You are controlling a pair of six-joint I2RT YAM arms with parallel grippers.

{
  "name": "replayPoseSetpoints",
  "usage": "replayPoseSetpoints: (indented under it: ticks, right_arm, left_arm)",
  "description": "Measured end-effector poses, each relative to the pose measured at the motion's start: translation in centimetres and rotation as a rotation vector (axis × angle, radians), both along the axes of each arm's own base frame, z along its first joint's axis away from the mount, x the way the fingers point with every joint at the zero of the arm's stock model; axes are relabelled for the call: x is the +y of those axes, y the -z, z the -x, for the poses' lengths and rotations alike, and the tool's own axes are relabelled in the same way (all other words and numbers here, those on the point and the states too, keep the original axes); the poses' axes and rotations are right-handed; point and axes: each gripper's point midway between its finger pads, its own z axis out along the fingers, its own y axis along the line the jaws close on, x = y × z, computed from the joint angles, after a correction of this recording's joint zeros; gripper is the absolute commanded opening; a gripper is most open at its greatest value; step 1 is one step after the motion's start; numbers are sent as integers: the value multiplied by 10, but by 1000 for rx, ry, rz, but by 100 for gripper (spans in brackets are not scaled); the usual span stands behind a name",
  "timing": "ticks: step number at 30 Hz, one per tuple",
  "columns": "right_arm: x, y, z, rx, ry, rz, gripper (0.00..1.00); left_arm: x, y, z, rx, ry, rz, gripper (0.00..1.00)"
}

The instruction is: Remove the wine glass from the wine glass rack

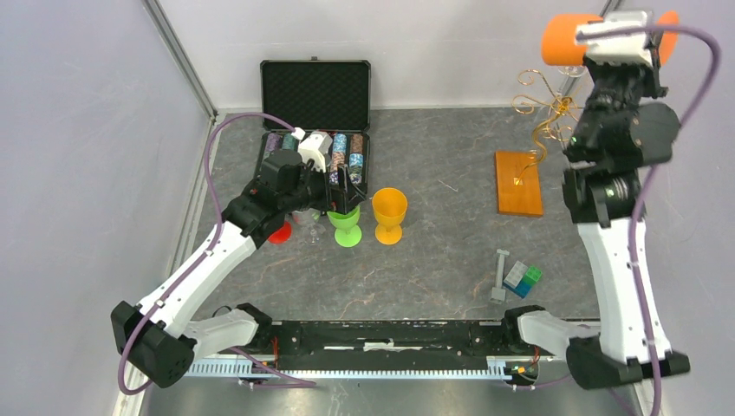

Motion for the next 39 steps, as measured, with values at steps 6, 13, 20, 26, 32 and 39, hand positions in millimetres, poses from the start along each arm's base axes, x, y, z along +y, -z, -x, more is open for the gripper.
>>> replayPoseSetpoints:
  ticks: [6,13,20,26,32,39]
  right_arm:
    - [44,13,24,-60,-389,-86,0]
    - [106,72,29,8,-788,-220,0]
    - [165,179,14,205,-1098,-455,0]
    - [196,253,13,315,-1246,-684,0]
    - [200,252,23,236,-1309,-752,0]
    - [201,262,23,181,-1334,-851,0]
  left_arm:
    - [-8,-10,4,-7,34,52,100]
    - [-21,-43,13,-40,87,174,100]
    - [-35,-113,27,-124,154,390,100]
    - [-47,-146,37,-76,180,574,97]
    - [-59,-144,46,26,162,656,97]
    - [-83,-144,68,92,168,693,92]
